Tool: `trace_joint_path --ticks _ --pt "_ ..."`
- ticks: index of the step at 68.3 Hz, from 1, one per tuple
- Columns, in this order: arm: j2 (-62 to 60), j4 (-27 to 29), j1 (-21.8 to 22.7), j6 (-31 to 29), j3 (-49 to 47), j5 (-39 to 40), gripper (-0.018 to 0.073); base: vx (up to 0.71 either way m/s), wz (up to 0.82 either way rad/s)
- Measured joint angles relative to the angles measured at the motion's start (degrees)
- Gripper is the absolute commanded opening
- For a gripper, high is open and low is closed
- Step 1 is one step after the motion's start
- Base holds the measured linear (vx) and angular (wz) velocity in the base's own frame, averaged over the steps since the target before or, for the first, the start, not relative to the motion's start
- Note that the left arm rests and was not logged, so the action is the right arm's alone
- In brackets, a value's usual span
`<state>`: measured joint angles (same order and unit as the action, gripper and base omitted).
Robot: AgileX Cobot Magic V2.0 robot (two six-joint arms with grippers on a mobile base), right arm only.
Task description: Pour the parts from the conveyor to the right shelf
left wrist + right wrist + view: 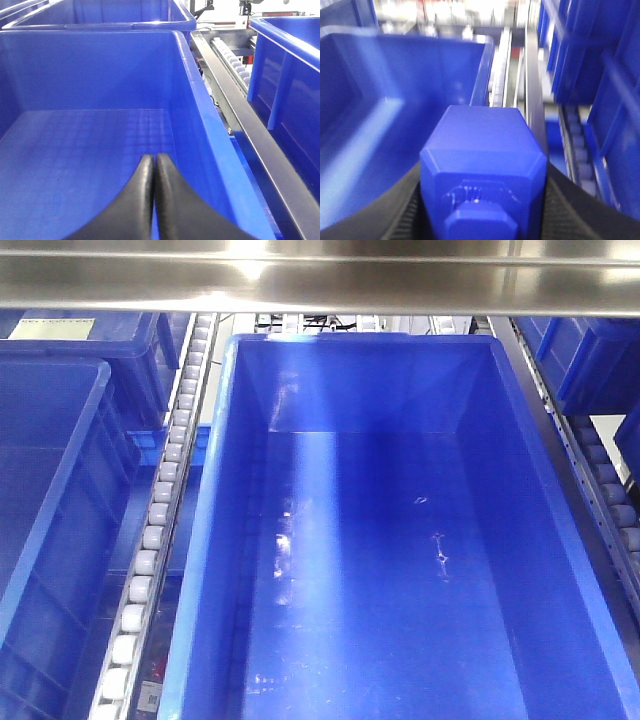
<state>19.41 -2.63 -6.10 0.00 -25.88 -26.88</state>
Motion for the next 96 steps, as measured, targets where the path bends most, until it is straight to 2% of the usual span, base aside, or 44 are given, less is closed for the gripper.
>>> trace_joint_path --ticks 14,22,33,61,83,96 --pt "20.1 1.6 0.0 0.0 -12.7 -1.3 -0.0006 0.00 0.00" --pt "30.0 4.0 -0.7 -3.2 -18.9 -3.2 -0.0006 0.00 0.00" --pt "40.6 5.8 -7.4 -7.2 -26.3 -8.2 -0.0006 0.00 0.00" --pt "65.6 4.7 -20.1 -7.6 -40.8 -19.5 -0.0006 0.00 0.00" --pt "83.5 2.6 -21.3 -7.1 -53.3 -31.4 -0.0006 0.00 0.00" --pt "89.8 2.2 -21.3 -7.1 -55.9 -32.7 -0.0006 0.00 0.00"
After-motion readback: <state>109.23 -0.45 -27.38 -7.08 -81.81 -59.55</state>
